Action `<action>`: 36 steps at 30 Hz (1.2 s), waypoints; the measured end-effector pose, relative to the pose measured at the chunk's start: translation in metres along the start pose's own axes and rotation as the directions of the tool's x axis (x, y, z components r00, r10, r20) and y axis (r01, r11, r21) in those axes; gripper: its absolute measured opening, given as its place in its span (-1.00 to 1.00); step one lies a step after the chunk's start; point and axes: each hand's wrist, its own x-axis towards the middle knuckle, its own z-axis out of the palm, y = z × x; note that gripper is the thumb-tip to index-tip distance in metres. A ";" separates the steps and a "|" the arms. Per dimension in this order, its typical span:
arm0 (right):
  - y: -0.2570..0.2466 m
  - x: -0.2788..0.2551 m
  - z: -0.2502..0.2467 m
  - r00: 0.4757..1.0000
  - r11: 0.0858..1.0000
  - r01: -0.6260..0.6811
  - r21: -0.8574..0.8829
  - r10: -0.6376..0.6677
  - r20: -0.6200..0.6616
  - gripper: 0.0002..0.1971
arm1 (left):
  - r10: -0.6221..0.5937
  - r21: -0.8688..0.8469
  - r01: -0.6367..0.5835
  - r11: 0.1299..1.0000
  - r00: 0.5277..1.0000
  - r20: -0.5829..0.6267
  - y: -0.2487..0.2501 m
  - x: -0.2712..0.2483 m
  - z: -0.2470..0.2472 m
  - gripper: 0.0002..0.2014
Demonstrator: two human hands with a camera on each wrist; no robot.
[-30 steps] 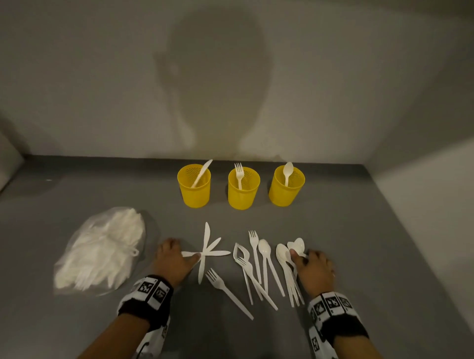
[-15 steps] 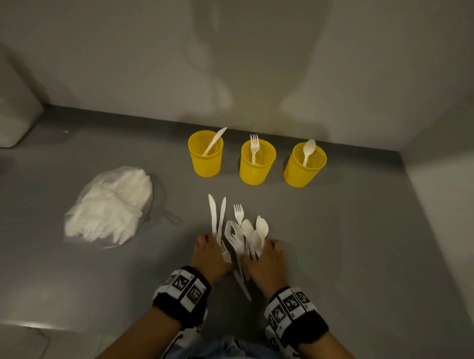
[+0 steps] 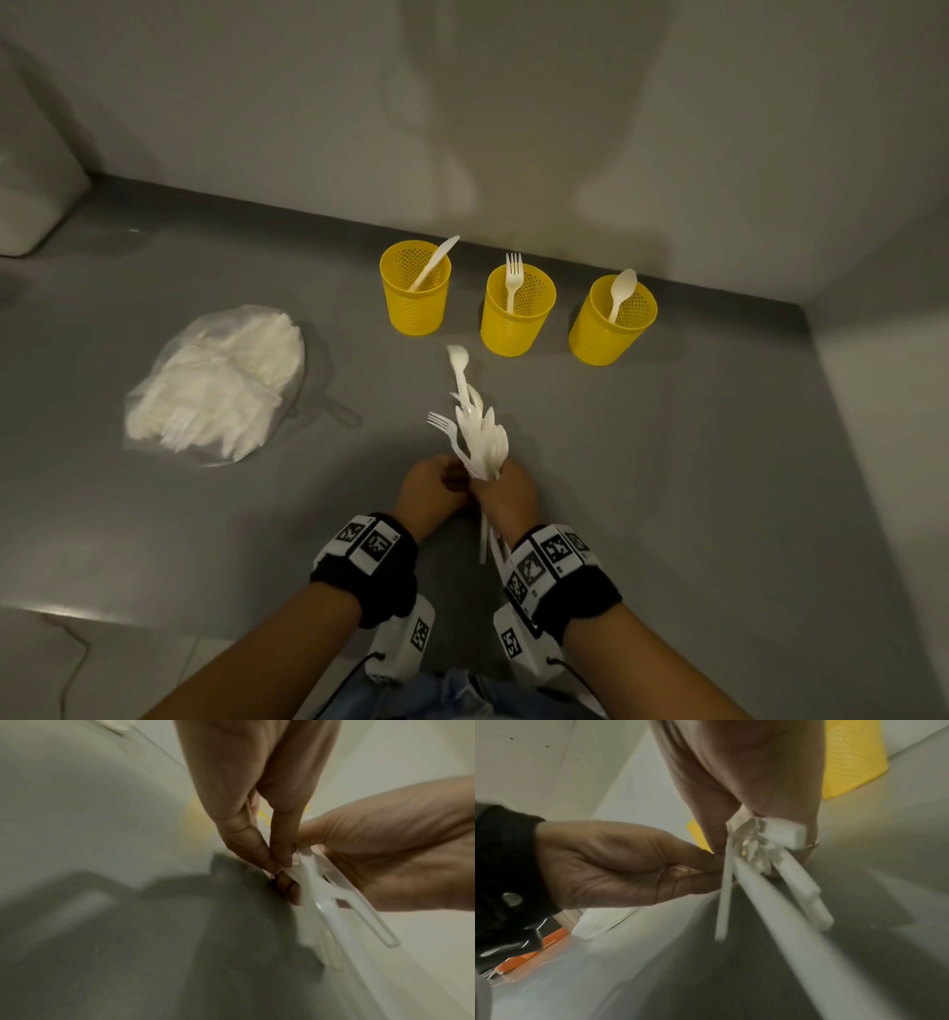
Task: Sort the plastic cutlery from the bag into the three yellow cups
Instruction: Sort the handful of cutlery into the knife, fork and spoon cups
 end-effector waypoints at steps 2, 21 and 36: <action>0.001 -0.001 -0.003 1.000 0.999 0.007 0.036 -0.007 -0.002 -0.74 | 0.045 0.021 -0.046 0.999 0.999 0.024 0.002 0.002 -0.001 -0.67; 0.023 -0.028 -0.069 0.985 0.881 0.166 0.443 -0.167 -0.037 -0.91 | -0.146 0.554 0.185 0.812 0.983 -0.114 0.032 0.057 -0.048 -0.46; 0.052 -0.059 -0.102 0.994 0.799 0.094 0.594 -0.107 -0.015 -0.94 | -0.151 0.103 0.159 0.982 0.985 -0.084 0.046 0.074 -0.018 -0.72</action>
